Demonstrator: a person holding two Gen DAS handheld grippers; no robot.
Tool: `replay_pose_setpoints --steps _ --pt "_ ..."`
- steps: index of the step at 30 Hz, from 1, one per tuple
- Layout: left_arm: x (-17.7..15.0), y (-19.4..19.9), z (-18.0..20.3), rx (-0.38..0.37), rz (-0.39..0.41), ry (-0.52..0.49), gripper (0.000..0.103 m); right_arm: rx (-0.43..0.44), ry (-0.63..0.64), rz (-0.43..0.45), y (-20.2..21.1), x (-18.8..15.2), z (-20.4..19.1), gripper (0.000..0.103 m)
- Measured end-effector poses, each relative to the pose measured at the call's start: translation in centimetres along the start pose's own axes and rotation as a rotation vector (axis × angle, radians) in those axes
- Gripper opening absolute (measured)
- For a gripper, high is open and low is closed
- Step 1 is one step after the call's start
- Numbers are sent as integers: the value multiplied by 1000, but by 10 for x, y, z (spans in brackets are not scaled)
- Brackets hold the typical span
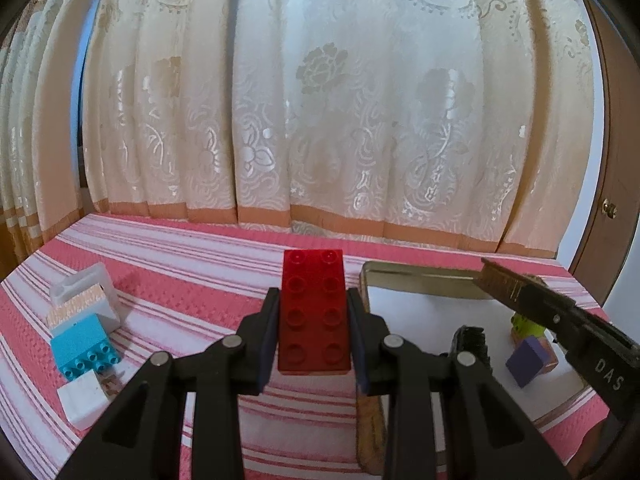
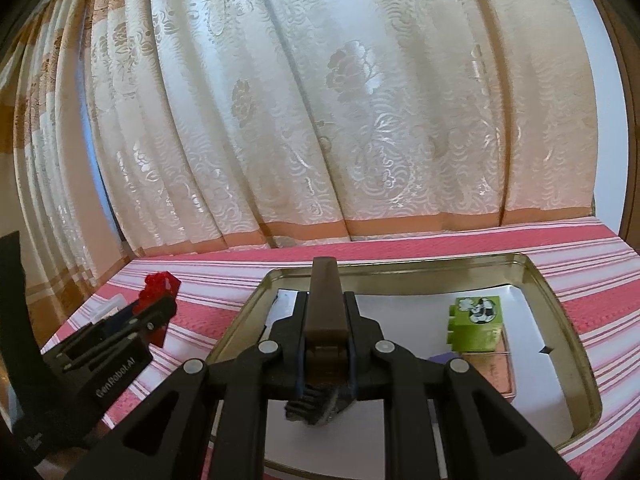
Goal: Organize rigid objects
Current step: 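Carry the red brick and brown bar over the gold tray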
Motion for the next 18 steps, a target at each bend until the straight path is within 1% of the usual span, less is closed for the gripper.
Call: replay_pose_setpoints --steps 6,11,18 --pt "1 2 16 -26 11 -6 30 -25 -6 3 4 -2 16 17" --pt "-3 1 40 -57 12 -39 30 -50 -14 0 6 -4 32 17" --pt "-16 -8 74 -93 -15 -84 30 -93 -34 -10 8 -8 60 17"
Point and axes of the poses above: each gripper's, at about its wrist camera, not at the fingertips, and y roughly against the way its jaws point, z to its right, x to its top, the point moved 9 cm from there along -y, roughly the way its jaws point, and after that the axes turned 15 degrees about y, right-handed, at the moved point
